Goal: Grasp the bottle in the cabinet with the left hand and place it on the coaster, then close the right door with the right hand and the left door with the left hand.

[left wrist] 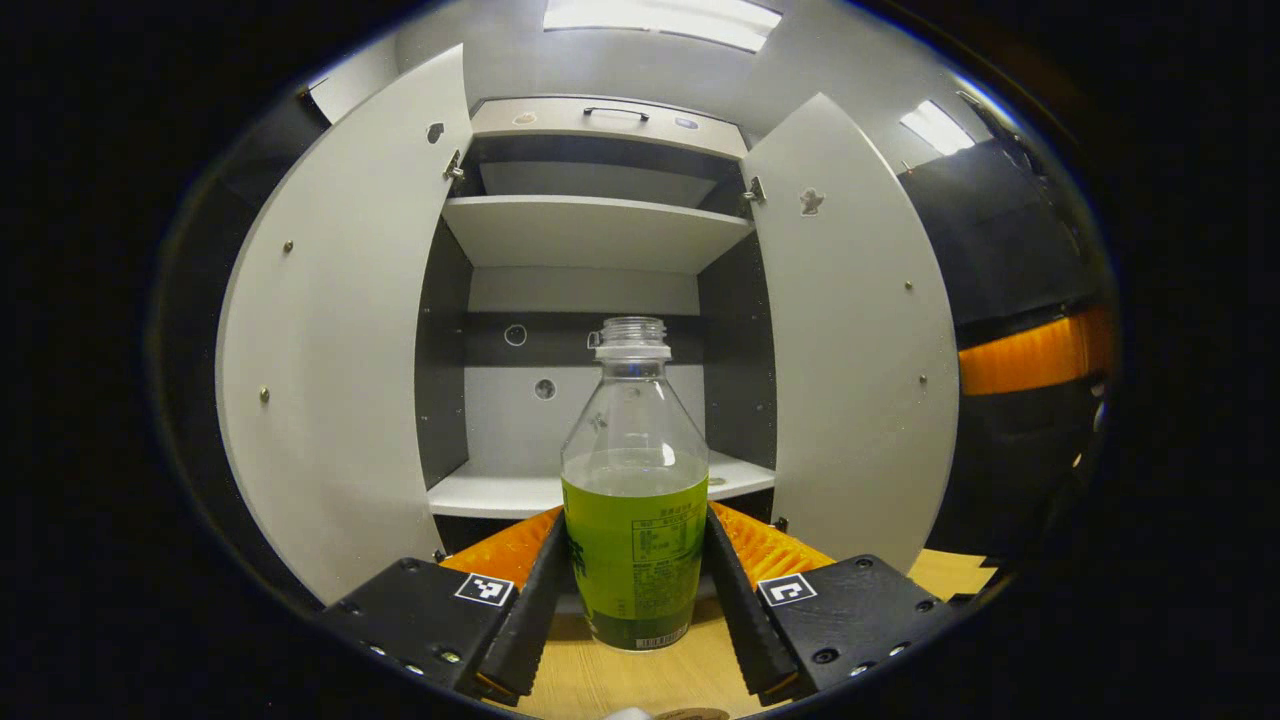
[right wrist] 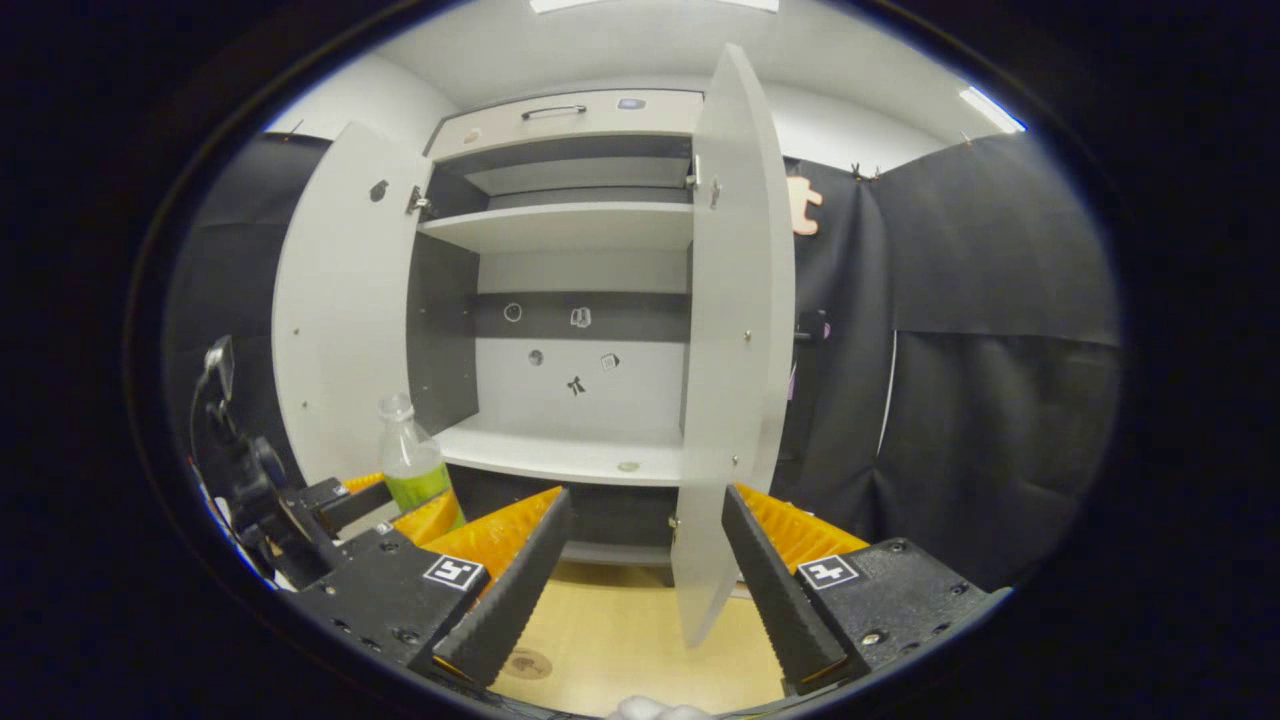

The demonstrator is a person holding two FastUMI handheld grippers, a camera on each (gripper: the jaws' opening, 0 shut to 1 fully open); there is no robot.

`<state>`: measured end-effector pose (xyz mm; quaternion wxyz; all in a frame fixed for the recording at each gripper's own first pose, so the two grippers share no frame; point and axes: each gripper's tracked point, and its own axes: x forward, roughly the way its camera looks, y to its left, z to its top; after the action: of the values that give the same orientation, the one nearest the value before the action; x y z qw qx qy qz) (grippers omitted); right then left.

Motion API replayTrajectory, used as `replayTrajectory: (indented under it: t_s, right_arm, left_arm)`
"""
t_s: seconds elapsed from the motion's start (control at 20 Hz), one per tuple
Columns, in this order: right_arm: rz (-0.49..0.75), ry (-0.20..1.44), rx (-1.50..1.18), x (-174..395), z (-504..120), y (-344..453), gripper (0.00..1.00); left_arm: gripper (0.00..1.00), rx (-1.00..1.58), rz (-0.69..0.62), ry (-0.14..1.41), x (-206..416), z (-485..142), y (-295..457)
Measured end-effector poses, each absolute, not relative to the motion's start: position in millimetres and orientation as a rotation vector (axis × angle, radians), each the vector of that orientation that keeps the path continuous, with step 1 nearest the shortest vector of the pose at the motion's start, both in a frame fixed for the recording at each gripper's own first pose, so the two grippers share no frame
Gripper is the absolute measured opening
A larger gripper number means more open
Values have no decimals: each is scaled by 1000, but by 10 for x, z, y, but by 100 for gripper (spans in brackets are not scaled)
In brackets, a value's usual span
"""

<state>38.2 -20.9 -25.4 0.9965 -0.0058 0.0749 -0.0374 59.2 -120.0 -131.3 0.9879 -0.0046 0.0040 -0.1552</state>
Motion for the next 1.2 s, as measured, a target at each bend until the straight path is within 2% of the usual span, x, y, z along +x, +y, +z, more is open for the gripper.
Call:
replayTrajectory:
  t_s: [0.15, 0.2, 0.25, 0.4, 0.75, 1.15, 1.2]
  right_arm:
    - [-92, 169, -28, 320, -328, -267, 99]
    - [-97, 177, -31, 308, -354, -288, 99]
    - [-102, 187, -32, 297, -376, -305, 99]
    - [-114, 214, -32, 251, -443, -345, 99]
    - [-135, 270, -56, 111, -577, -425, 99]
    - [-151, 301, -83, 43, -595, -493, 99]
    - [-154, 300, -75, 36, -588, -496, 99]
  left_arm:
    - [73, -11, -359, 36, 343, -1730, -1300]
    - [77, -10, -378, 40, 260, -1876, -1348]
    - [73, 1, -398, 46, 184, -2016, -1386]
    - [74, 9, -452, 67, 12, -2447, -1489]
    - [74, -49, -470, 184, -131, -3372, -1608]
    - [74, 8, -479, 215, -201, -3879, -1655]
    - [75, 15, -479, 181, -189, -3855, -1654]
